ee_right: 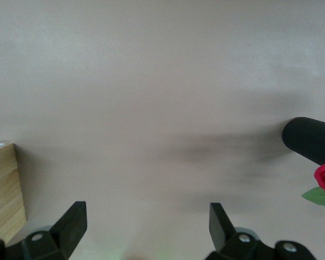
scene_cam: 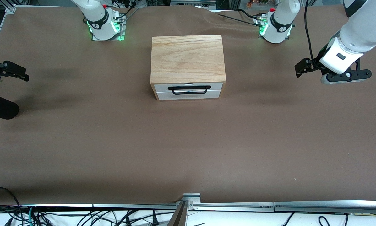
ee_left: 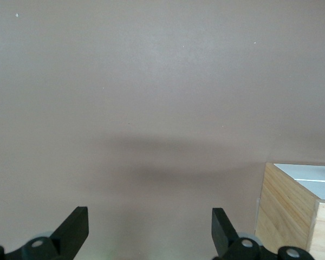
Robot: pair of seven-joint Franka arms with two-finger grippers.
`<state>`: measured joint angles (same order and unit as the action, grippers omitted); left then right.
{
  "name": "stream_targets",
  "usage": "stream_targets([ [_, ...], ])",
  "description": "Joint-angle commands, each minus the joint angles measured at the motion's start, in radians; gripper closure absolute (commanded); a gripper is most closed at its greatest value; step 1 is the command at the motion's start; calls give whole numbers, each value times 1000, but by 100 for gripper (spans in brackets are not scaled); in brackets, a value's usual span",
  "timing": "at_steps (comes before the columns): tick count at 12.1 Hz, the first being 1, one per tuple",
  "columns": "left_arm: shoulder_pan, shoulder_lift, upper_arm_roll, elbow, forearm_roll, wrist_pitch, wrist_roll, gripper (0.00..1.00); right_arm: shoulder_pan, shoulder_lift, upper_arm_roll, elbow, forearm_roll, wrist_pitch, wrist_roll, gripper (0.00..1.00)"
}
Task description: Pull top drawer with both arms simultaneously
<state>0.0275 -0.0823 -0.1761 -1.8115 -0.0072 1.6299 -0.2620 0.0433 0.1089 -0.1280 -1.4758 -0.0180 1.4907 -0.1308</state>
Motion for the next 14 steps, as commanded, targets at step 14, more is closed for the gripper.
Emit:
stream_targets([
  [14,3,65,4,5,-30,62,-3,0,-16,12,10,29,-8,-14,-6,0],
])
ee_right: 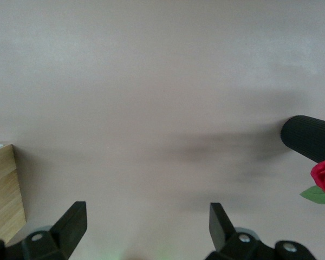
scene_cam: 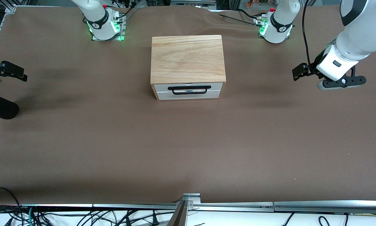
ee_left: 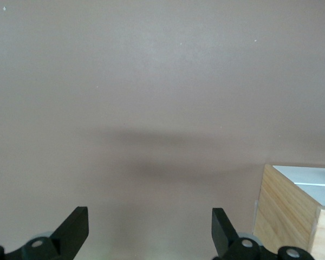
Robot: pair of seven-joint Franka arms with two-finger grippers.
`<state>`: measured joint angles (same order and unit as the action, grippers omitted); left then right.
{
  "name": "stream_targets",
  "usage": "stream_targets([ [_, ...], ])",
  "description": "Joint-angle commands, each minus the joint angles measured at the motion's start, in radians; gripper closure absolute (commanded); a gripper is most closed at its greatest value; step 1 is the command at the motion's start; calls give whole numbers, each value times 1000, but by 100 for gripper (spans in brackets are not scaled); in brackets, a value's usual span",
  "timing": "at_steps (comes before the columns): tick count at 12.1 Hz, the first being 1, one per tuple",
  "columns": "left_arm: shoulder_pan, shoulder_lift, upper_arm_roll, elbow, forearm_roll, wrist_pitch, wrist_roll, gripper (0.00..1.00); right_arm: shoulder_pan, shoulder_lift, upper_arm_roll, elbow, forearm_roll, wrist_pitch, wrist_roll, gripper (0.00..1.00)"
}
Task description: Pull top drawer with both arms simultaneously
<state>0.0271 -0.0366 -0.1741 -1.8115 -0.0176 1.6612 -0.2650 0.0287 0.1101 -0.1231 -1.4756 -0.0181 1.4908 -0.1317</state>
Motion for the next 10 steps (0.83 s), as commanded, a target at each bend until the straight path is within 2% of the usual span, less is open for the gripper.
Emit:
stream_targets([
  [1,4,30,2,-2,-19,50,0,0,0,14,10,29,-8,-14,-3,0],
  [4,5,50,2,-43,-19,136,1,0,0,17,10,29,-3,-14,-6,0],
  [10,5,73,-2,-221,-19,397,3,0,-9,17,5,29,-3,-15,-3,0],
])
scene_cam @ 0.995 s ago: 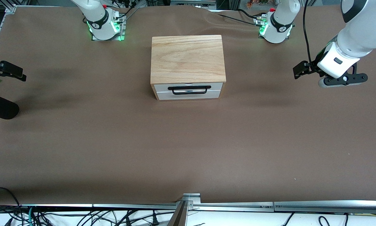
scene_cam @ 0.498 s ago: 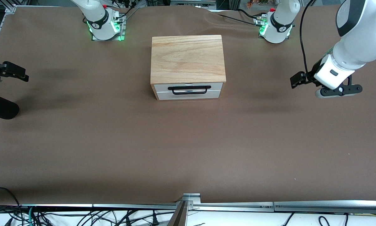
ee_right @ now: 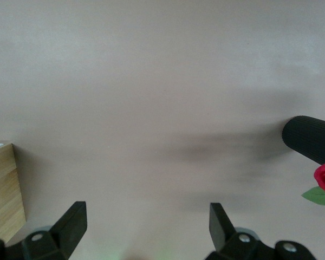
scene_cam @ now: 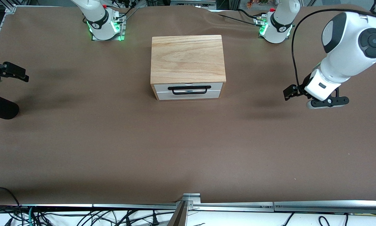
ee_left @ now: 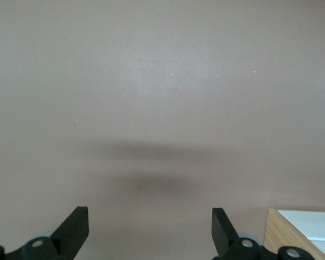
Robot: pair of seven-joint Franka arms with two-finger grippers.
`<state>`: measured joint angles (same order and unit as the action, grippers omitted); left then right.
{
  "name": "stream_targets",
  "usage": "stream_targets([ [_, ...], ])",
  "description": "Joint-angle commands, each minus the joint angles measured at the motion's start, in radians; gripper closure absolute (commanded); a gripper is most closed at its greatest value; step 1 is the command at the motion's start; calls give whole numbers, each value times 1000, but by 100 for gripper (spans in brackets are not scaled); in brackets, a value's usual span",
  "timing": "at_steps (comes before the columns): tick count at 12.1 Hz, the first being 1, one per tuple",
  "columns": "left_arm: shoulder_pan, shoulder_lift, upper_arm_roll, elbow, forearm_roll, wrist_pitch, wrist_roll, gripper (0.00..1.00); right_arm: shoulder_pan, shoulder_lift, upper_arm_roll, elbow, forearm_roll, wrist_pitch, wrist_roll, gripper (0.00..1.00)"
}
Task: Pull top drawer with both arms simultaneously
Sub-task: 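Move the left gripper and the right gripper toward the drawer handle ends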
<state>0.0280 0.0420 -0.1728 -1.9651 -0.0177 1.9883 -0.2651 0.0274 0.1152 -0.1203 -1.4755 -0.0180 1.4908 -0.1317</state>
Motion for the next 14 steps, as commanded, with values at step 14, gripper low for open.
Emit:
stream_targets([
  [14,4,235,-54,-242,-1090,289,844,0,6,217,8,15,466,37,-5,0],
])
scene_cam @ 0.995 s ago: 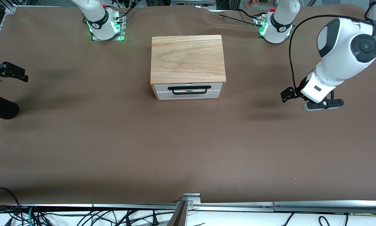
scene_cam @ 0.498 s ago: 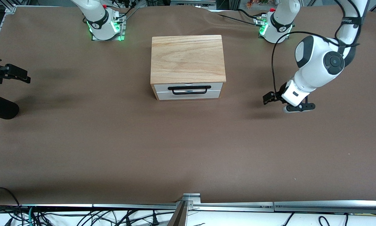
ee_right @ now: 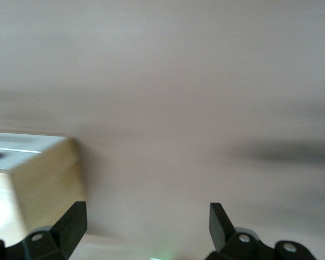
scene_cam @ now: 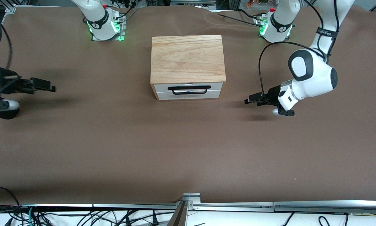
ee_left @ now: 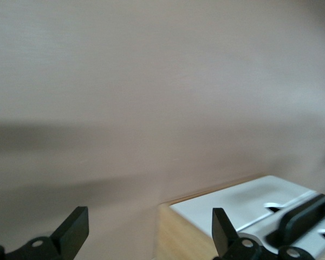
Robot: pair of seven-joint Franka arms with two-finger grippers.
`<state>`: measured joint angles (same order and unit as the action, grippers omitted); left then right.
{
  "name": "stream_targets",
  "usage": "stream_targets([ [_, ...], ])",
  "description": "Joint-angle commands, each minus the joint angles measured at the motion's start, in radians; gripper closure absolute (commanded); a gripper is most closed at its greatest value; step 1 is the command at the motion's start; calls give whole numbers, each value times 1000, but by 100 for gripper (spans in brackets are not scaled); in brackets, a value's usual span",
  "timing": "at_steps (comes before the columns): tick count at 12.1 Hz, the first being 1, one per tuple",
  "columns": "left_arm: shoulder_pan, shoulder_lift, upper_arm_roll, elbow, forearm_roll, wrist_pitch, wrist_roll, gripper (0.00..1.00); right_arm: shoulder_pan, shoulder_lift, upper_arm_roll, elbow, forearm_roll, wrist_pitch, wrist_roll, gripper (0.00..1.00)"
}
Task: Pull top drawer with both arms simultaneously
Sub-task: 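Move the left gripper and the right gripper toward the drawer handle ends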
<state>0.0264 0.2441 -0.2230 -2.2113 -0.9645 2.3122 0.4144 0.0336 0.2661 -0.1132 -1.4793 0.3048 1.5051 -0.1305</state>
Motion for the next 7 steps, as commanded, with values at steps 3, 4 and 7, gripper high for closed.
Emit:
stream_targets([
  [3,7,118,-4,7,-452,-190,485,0,49,192,3,17,397,124,-59,0],
  [4,7,141,-4,13,-509,-239,603,0,66,237,3,16,481,148,-122,0],
  [7,-3,231,-6,24,-644,-383,832,0,72,346,3,-34,788,161,-347,0],
])
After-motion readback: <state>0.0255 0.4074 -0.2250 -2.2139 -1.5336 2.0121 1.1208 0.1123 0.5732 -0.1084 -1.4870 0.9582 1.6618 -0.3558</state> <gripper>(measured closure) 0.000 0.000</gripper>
